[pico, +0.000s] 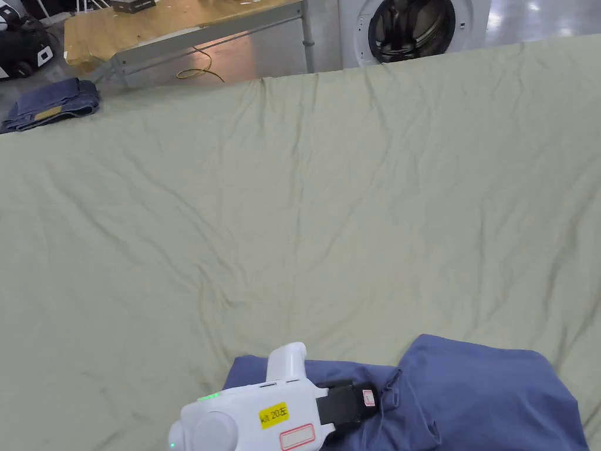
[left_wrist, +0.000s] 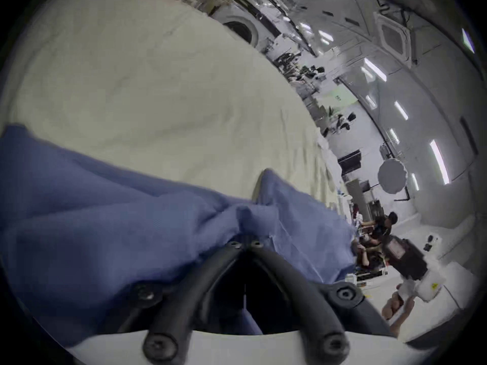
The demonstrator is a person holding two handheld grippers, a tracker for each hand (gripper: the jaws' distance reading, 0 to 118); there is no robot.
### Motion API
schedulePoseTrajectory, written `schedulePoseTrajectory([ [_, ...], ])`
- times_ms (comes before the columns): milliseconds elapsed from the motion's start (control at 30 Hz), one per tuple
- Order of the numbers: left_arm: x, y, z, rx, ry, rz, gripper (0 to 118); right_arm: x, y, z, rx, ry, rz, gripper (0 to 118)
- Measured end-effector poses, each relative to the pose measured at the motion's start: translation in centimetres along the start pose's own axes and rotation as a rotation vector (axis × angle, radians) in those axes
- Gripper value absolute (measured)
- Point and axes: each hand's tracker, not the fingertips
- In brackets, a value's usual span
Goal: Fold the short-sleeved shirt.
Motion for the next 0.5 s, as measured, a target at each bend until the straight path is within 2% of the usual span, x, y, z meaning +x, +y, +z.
schedulePoseTrajectory([
  [33, 0.1, 0.2, 1.5, 0.066, -0.036, -0.014, 0, 0.0, 0.0, 0.0, -0.003, 0.0, 0.003, 0],
  [67, -0.6, 0.3, 4.2, 0.183, -0.185, -0.006, 8, 0.0, 0.0, -0.1, -0.009, 0.001, 0.005, 0],
  [100, -1.2, 0.6, 5.9, 0.221, -0.267, 0.051, 29, 0.0, -0.1, -0.2, -0.011, 0.001, 0.007, 0],
  [133, -1.9, 1.1, 7.3, 0.231, -0.281, 0.105, 43, 0.1, -0.1, -0.3, -0.011, 0.0, 0.01, 0],
  [167, -4.0, 1.5, 9.5, 0.236, -0.231, 0.151, 49, 0.0, -0.1, -0.3, -0.012, 0.002, 0.012, 0],
  [300, -8.3, 1.8, 15.4, 0.389, -0.031, 0.15, 49, 0.1, -0.4, -0.9, -0.02, 0.02, 0.001, 0],
  [333, -9.4, 1.6, 15.9, 0.38, 0.012, 0.214, 49, 0.1, -0.4, -0.9, -0.022, 0.022, -0.003, 0],
  [500, -12.5, -0.3, 11.3, 0.282, -0.087, 0.35, 47, 0.5, -0.9, -1.3, -0.04, 0.034, -0.046, 0],
])
